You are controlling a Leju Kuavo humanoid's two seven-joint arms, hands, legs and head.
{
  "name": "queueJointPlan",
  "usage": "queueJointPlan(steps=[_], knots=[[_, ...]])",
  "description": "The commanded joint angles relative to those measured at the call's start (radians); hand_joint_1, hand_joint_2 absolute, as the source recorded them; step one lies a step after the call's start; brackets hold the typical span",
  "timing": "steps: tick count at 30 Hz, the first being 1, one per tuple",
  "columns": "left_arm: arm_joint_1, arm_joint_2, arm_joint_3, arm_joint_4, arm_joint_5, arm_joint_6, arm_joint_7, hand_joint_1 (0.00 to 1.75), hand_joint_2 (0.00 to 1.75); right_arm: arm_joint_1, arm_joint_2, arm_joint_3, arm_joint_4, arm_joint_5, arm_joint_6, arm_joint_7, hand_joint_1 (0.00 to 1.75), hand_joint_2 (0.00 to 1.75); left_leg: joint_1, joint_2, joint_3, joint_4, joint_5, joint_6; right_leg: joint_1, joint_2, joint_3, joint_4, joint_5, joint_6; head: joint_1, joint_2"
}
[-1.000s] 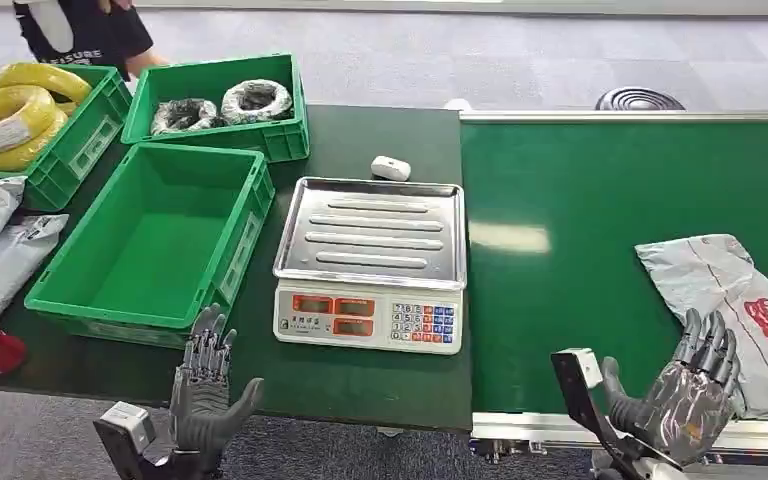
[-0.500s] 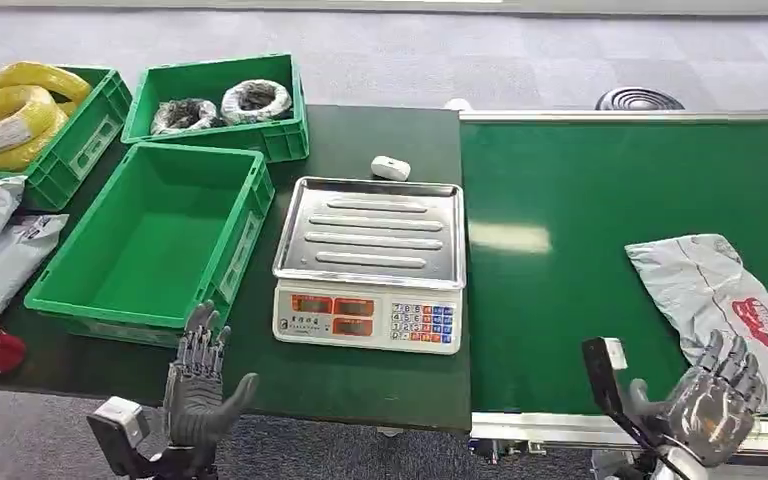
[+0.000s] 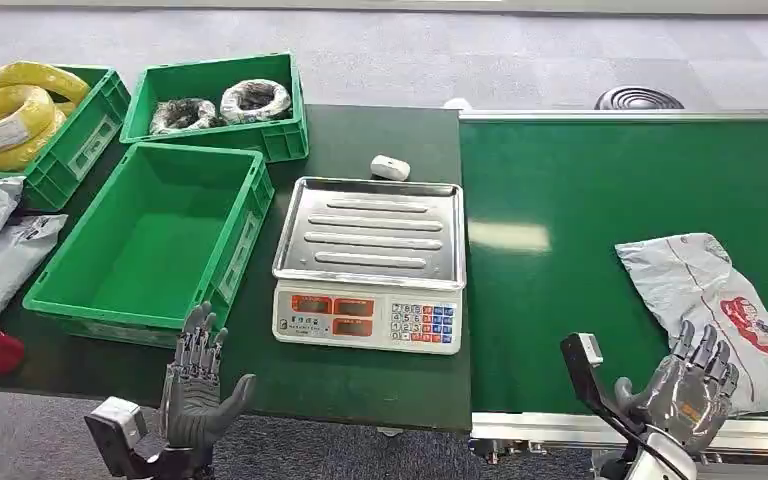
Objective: Moved the parcel from conveyor to table for the left to box.
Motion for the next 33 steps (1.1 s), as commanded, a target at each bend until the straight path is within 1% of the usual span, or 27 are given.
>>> queueJointPlan(steps=[1, 15, 20, 21, 22, 23, 24, 26, 29, 30, 31, 32, 33], knots=[[0.003, 0.016, 0.012, 0.034, 0.000, -0.002, 0.000, 0.00, 1.75, -0.003, 0.002, -0.032, 0.052, -0.001, -0.005, 0.002, 0.00, 1.75, 0.001, 0.003, 0.001, -0.002, 0.001, -0.001, 0.001, -0.002, 0.002, -0.002, 0.001, 0.000, 0.000, 0.000], [0.004, 0.017, 0.010, 0.034, 0.000, -0.003, 0.000, 0.00, 1.75, -0.003, 0.001, -0.032, 0.054, -0.001, 0.000, 0.006, 0.00, 1.75, 0.000, 0.002, 0.001, -0.001, 0.000, -0.001, 0.001, -0.002, 0.001, -0.001, 0.001, 0.000, 0.000, 0.000], [0.003, 0.047, -0.008, 0.067, 0.008, 0.000, -0.022, 0.00, 1.75, -0.005, 0.022, -0.085, 0.077, -0.001, -0.015, 0.007, 0.00, 1.75, 0.000, 0.002, 0.002, -0.002, 0.001, -0.001, 0.001, -0.002, 0.002, -0.003, 0.001, 0.000, 0.000, 0.000], [0.002, 0.052, -0.011, 0.073, 0.012, 0.001, -0.027, 0.00, 1.75, -0.004, 0.007, -0.091, 0.084, -0.001, -0.007, 0.023, 0.00, 1.75, 0.000, 0.001, 0.002, -0.002, 0.000, -0.001, 0.001, -0.002, 0.002, -0.002, 0.000, 0.000, 0.000, 0.000], [-0.001, 0.059, -0.017, 0.079, 0.019, 0.003, -0.034, 0.00, 1.75, -0.006, 0.025, -0.127, 0.093, -0.001, -0.021, 0.007, 0.00, 1.75, 0.000, 0.002, 0.002, -0.002, 0.001, -0.001, 0.001, -0.003, 0.003, -0.003, 0.001, 0.000, 0.000, 0.000], [-0.003, 0.061, -0.020, 0.081, 0.021, 0.003, -0.035, 0.00, 1.75, -0.006, 0.015, -0.148, 0.107, -0.001, -0.019, 0.005, 0.00, 1.75, 0.000, 0.001, 0.002, -0.002, 0.001, -0.001, 0.000, -0.002, 0.003, -0.002, 0.001, 0.000, 0.000, 0.000], [-0.006, 0.064, -0.024, 0.082, 0.026, 0.004, -0.036, 0.00, 1.75, -0.012, 0.026, -0.193, 0.128, -0.001, -0.055, -0.018, 0.00, 1.75, 0.000, 0.000, 0.002, -0.002, 0.001, 0.000, 0.000, -0.002, 0.002, -0.002, 0.000, 0.000, 0.000, 0.000], [-0.011, 0.062, -0.026, 0.082, 0.031, 0.005, -0.035, 0.00, 1.75, -0.023, 0.022, -0.234, 0.169, -0.001, -0.077, -0.039, 0.00, 1.75, 0.000, 0.000, 0.002, -0.002, 0.001, 0.000, 0.000, -0.003, 0.003, -0.002, 0.000, 0.000, 0.000, 0.000], [-0.012, 0.057, -0.024, 0.075, 0.033, 0.005, -0.032, 0.00, 1.75, -0.031, 0.022, -0.252, 0.192, -0.001, -0.092, -0.065, 0.00, 1.75, 0.000, 0.000, 0.002, -0.002, 0.001, 0.000, 0.000, -0.003, 0.002, -0.002, 0.001, 0.000, 0.000, 0.000], [-0.006, 0.046, -0.005, 0.064, 0.026, 0.012, -0.027, 0.00, 1.75, -0.034, 0.143, -0.301, 0.102, -0.001, 0.005, -0.258, 0.00, 1.75, 0.000, 0.000, 0.001, -0.001, 0.001, 0.000, 0.001, -0.002, 0.002, -0.002, 0.001, 0.000, 0.000, 0.000], [-0.004, 0.042, 0.004, 0.059, 0.019, 0.007, -0.021, 0.00, 1.75, -0.005, 0.109, -0.163, 0.016, -0.001, 0.085, -0.156, 0.00, 1.75, 0.001, 0.001, 0.001, -0.002, 0.001, -0.001, 0.001, -0.002, 0.002, -0.003, 0.001, 0.000, 0.000, 0.000], [-0.004, 0.041, 0.007, 0.058, 0.018, 0.006, -0.020, 0.00, 1.75, -0.006, 0.103, -0.114, -0.002, -0.001, 0.107, -0.123, 0.00, 1.75, 0.000, 0.003, 0.000, -0.001, 0.000, -0.001, 0.000, 0.001, 0.000, 0.000, 0.001, -0.001, 0.000, 0.000], [-0.005, 0.038, 0.013, 0.058, 0.014, 0.002, -0.018, 0.00, 1.75, -0.006, 0.085, -0.026, -0.036, -0.001, 0.140, -0.054, 0.00, 1.75, 0.001, 0.006, 0.000, -0.001, 0.000, -0.002, 0.001, 0.002, 0.000, 0.000, 0.001, -0.001, 0.000, 0.000]])
